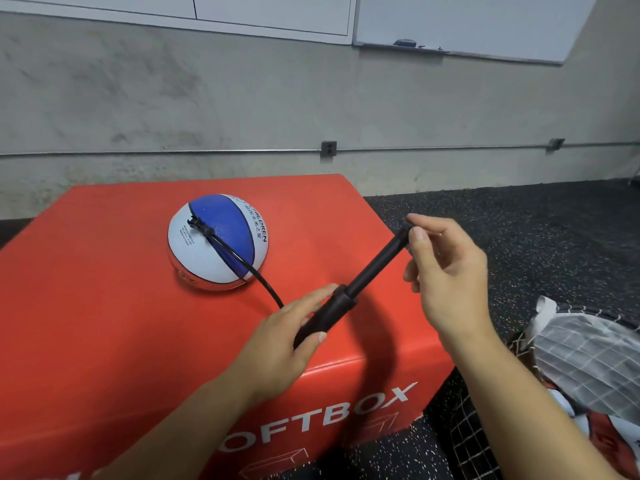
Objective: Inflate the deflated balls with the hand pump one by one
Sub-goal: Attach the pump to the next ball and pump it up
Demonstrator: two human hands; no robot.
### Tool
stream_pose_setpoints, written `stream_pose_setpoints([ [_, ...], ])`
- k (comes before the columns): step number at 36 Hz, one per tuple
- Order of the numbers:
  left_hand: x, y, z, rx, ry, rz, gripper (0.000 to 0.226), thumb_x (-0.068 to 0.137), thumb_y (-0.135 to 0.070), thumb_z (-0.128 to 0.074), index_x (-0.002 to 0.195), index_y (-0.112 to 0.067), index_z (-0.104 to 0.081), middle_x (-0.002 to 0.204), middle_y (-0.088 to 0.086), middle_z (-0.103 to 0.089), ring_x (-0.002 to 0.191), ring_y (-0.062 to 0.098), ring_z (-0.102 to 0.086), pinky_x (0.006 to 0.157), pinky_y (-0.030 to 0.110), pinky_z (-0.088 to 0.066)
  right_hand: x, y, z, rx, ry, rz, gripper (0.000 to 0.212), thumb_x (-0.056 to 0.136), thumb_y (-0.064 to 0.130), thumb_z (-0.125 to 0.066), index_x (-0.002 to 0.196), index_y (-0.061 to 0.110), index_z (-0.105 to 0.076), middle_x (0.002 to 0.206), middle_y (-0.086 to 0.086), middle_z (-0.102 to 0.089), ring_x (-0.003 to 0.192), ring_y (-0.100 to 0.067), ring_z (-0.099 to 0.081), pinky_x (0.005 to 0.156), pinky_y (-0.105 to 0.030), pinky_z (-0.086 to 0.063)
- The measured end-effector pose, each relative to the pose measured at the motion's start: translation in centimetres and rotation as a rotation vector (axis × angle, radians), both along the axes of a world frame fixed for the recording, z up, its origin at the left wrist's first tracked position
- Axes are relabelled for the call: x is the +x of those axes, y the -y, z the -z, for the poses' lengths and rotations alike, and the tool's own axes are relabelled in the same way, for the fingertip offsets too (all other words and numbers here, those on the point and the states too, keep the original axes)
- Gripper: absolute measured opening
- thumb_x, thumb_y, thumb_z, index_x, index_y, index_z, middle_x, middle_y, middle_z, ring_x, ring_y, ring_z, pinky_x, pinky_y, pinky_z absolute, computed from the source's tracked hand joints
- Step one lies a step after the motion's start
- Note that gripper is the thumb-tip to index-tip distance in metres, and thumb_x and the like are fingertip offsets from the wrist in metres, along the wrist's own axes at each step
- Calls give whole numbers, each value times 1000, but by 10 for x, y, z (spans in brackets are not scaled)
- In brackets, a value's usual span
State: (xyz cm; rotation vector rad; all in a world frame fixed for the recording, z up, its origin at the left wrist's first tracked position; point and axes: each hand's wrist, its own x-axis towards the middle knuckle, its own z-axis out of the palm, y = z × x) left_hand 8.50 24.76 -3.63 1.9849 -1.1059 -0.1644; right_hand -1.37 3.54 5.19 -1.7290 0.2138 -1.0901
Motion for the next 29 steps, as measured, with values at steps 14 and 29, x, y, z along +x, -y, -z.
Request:
stream_pose_setpoints([
  [14,5,-5,2,-68,-96,-10,74,100,-10,-64,156,-50,-37,131,-28,-60,115,2,-67,106,39,-53,16,-41,37,-29,-134,-148,19,104,11,-62,111,27,-72,98,6,-72,50,-15,-57,51,-35,-46],
  [29,2,9,-2,51,74,-7,74,101,-26,-66,154,-62,-29,141,-35,-55,123,-6,-60,108,38,-52,-2,-10,55,-76,-252,-103,23,103,13,-64,112,34,-69,106,10,-74,50,-14,-58,59,-44,-55],
])
